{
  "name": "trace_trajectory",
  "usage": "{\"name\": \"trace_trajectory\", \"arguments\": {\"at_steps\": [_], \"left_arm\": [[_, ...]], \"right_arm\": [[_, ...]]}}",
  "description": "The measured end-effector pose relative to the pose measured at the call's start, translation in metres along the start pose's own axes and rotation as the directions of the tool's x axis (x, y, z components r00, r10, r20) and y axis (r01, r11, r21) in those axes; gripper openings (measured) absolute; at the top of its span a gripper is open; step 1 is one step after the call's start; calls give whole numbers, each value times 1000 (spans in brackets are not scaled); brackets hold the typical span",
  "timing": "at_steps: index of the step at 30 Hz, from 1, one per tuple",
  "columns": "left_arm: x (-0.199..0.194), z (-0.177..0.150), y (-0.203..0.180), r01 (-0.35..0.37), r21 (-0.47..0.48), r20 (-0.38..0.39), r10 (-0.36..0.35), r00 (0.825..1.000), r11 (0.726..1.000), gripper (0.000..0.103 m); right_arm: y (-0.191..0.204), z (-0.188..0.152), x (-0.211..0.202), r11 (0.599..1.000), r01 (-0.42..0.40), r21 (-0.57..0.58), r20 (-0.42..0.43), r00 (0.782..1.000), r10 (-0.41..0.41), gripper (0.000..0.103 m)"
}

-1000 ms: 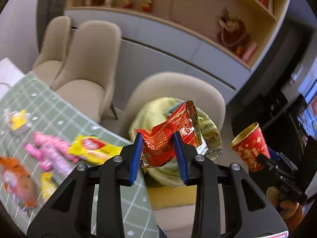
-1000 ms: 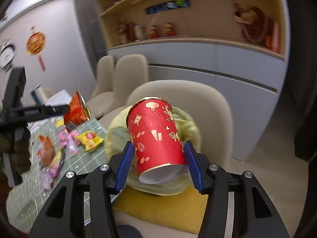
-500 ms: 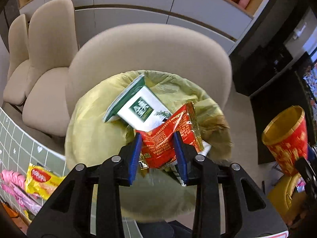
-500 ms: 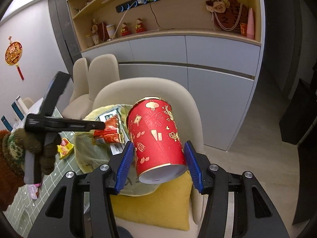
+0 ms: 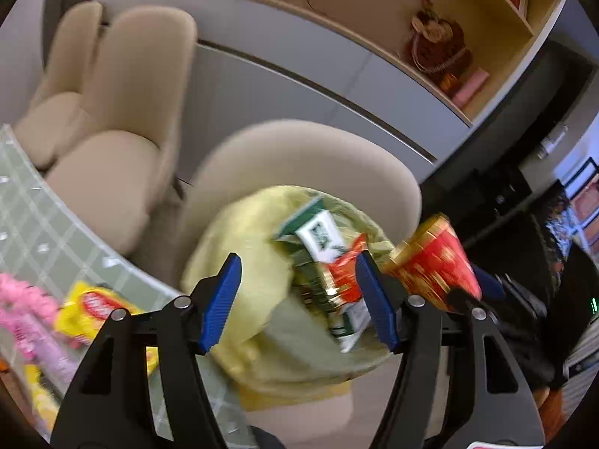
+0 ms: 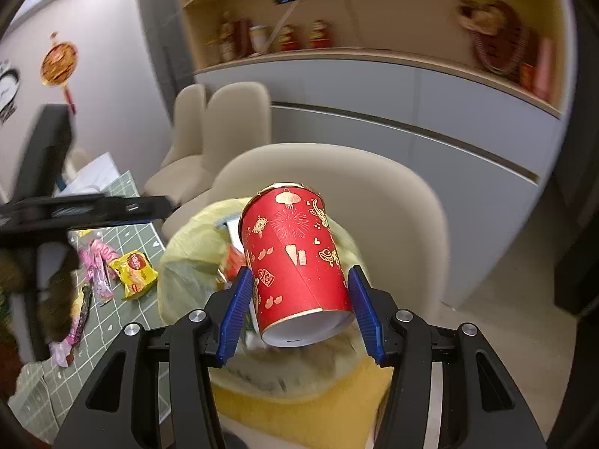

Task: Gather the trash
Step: 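Carry the wrapper and red cup to the yellow bag and release both, then reach the right tool to the orange-and-pink candy bag and grasp it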

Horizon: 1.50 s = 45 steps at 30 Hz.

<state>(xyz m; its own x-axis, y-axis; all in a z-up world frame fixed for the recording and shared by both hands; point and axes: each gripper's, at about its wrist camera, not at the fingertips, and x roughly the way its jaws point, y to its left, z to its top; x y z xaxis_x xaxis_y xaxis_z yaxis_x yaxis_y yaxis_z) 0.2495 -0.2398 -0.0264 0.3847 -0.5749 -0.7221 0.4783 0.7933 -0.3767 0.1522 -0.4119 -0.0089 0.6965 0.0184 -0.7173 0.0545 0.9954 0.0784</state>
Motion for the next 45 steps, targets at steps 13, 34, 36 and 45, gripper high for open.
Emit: {"name": "trace_trajectory", "arguments": {"at_steps": [13, 34, 36, 45], "left_arm": [[-39, -71, 71, -108, -174, -39, 103, 994, 979, 60], [-103, -122, 74, -214, -118, 32, 220, 975, 970, 64], [-115, -132, 74, -247, -113, 42, 253, 966, 962, 64], [-173, -167, 82, -346, -118, 77, 356, 931, 931, 64]], "right_arm": [[20, 5, 100, 993, -116, -8, -258, 960, 110, 49], [35, -28, 6, 997, -51, 58, -44, 998, 53, 51], [45, -28, -11, 996, -77, 43, -6, 997, 77, 51], [122, -45, -32, 964, -253, -82, 6, 967, 254, 51]]}}
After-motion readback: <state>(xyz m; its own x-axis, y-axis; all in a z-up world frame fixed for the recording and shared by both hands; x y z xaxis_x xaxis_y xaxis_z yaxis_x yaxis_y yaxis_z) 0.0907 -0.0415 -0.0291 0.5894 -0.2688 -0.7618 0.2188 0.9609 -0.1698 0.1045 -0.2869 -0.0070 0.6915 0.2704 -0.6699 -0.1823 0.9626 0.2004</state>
